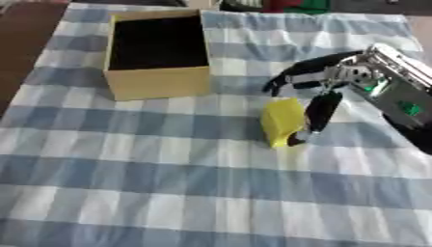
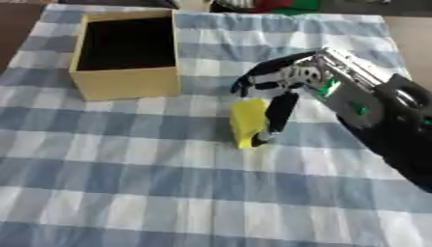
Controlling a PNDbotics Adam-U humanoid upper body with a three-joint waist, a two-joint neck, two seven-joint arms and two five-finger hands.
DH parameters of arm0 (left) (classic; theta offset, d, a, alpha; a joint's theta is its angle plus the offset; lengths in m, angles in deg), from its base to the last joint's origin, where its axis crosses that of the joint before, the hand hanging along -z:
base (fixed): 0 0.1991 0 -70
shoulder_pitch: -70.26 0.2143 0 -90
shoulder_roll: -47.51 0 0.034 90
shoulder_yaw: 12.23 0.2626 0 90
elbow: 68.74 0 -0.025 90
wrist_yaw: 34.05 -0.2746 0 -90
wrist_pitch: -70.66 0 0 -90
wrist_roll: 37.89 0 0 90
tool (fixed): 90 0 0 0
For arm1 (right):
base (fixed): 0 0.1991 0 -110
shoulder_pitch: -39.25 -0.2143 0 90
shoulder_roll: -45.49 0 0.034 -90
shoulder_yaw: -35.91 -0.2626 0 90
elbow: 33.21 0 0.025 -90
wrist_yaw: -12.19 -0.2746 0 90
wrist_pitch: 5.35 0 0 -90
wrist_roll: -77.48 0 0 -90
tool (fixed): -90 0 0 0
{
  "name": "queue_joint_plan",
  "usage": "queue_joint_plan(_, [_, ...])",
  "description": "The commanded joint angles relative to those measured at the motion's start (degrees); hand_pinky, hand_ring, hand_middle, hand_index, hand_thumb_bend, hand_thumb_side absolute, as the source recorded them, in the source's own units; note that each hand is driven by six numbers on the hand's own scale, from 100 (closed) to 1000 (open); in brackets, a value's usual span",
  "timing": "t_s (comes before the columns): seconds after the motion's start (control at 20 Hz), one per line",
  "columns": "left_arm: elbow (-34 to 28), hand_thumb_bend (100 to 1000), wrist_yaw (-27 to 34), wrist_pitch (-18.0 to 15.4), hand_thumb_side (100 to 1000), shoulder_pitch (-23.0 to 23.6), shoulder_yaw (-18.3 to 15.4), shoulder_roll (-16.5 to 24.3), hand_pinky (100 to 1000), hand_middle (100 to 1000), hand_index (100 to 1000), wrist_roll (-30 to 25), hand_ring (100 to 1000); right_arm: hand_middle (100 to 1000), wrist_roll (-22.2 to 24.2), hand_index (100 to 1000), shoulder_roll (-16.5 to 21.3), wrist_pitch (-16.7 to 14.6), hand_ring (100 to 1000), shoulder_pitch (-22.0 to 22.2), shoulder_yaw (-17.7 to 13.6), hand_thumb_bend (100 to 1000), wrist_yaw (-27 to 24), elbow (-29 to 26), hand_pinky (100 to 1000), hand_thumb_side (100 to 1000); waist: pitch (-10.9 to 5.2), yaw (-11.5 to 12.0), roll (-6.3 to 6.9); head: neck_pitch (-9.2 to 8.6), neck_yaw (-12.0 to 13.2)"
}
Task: Pick up objects on the table and place them in the box.
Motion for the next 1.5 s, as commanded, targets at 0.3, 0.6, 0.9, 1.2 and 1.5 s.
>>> queue_joint_plan(0.3, [-0.8, 100, 0.3, 0.1, 250, -0.7, -0.2, 0.5, 953, 516, 719, -0.2, 697, 586, -1.7, 772, 0.5, 0.5, 989, -1.1, -0.2, 462, 0.1, -0.5, 967, 227, -0.93, -0.1, 0.11, -0.71, 0.0])
queue_joint_plan(0.6, [-0.8, 100, 0.2, 0.1, 252, -0.6, -0.2, 0.5, 953, 517, 719, -0.3, 697, 524, -3.7, 671, 1.1, 2.5, 949, -1.1, -0.7, 324, -1.4, -1.9, 946, 154, -1.01, 0.0, 0.06, -0.72, 0.0])
queue_joint_plan(0.9, [-0.8, 100, 0.2, 0.1, 246, -0.6, -0.2, 0.5, 954, 517, 719, -0.4, 697, 490, -4.5, 645, 1.9, 3.9, 933, -1.2, -2.0, 185, -2.6, -3.7, 938, 100, -1.13, -0.2, -0.03, -0.65, 0.0])
queue_joint_plan(1.2, [-0.8, 100, 0.3, 0.2, 249, -0.3, -0.2, 0.5, 954, 517, 719, -0.4, 697, 483, -5.8, 648, 1.8, 6.1, 931, -3.0, -4.7, 100, -4.3, -6.5, 940, 100, -1.60, -0.1, 0.02, -0.33, -0.2])
queue_joint_plan(1.5, [-0.8, 100, 0.3, 0.2, 248, -0.2, 0.0, 0.5, 954, 518, 719, -0.6, 697, 482, -7.3, 649, -1.4, 7.1, 931, -9.0, -6.3, 100, -3.4, -4.4, 941, 100, -2.45, 0.1, 0.18, 0.11, -1.3])
